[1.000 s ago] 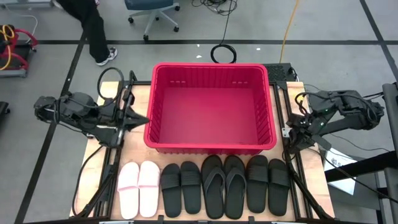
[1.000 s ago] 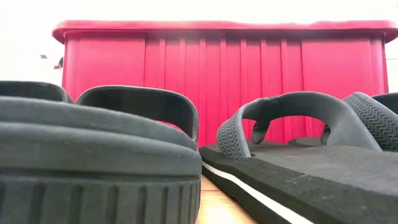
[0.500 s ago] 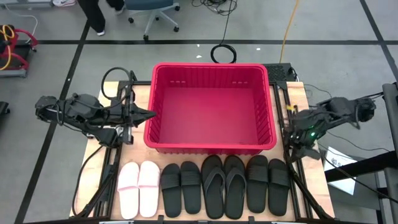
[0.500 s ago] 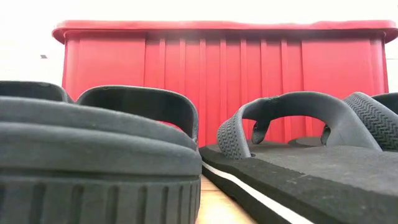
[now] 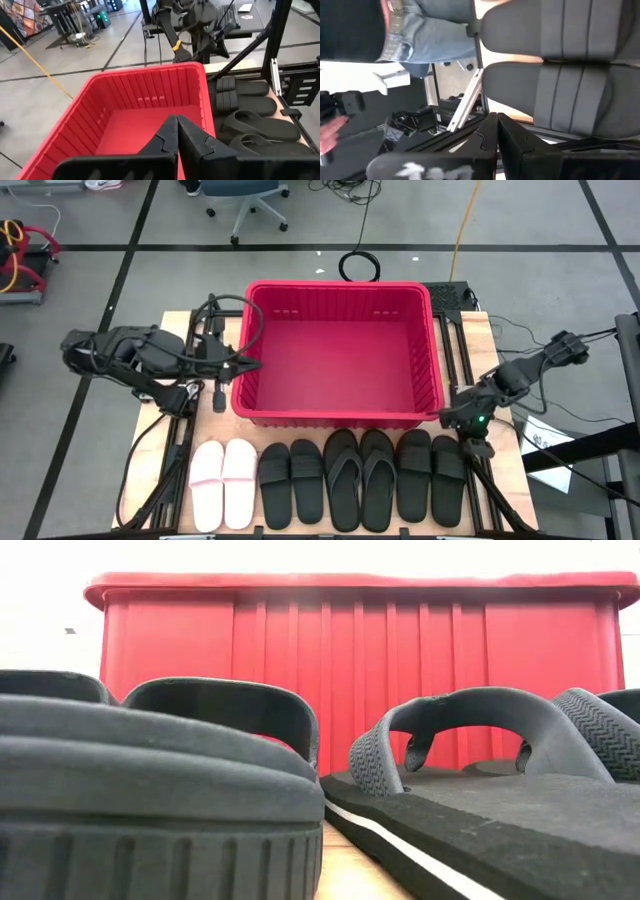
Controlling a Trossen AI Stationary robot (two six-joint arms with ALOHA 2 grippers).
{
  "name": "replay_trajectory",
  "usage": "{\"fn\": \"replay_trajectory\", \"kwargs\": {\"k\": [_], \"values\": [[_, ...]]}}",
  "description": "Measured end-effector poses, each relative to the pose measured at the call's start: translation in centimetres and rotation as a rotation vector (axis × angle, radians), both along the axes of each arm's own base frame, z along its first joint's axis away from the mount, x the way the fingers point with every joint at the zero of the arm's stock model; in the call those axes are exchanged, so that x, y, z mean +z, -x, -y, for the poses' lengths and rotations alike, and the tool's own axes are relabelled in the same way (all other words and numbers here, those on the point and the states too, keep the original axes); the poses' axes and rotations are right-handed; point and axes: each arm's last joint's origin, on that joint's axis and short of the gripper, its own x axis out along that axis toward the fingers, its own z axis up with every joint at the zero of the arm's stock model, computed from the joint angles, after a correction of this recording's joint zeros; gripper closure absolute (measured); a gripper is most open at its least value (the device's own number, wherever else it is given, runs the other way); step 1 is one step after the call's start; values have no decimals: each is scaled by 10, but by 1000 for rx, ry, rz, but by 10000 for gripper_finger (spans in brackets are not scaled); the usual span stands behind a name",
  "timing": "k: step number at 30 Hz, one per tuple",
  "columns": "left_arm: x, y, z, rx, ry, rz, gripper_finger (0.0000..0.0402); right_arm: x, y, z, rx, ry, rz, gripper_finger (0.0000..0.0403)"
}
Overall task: Pick and place slides into bin
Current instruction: Put the black slide into the red bin
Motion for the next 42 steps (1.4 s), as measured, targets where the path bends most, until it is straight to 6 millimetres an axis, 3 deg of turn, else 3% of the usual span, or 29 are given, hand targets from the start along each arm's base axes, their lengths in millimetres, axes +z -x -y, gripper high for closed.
{"fn": "replay_trajectory", "kwargs": {"k": [6, 12, 17, 24, 31, 42], "values": [[6, -9, 3, -18, -42, -4, 400, -23, 0, -3, -62, -56, -185, 403], [6, -9, 3, -18, -42, -4, 393, -34, 2, -3, -29, -76, -243, 394], [6, -9, 3, -18, -41, -4, 400, -30, 3, -4, 39, -143, -207, 381], [6, -9, 3, -17, -38, -4, 393, -23, 9, -1, 26, -180, -147, 397], [6, -9, 3, -17, -38, -4, 395, -20, 18, 2, -6, -116, -33, 402], [7, -9, 3, -12, -40, 0, 395, -22, 36, 0, -33, -3, -20, 403]]}}
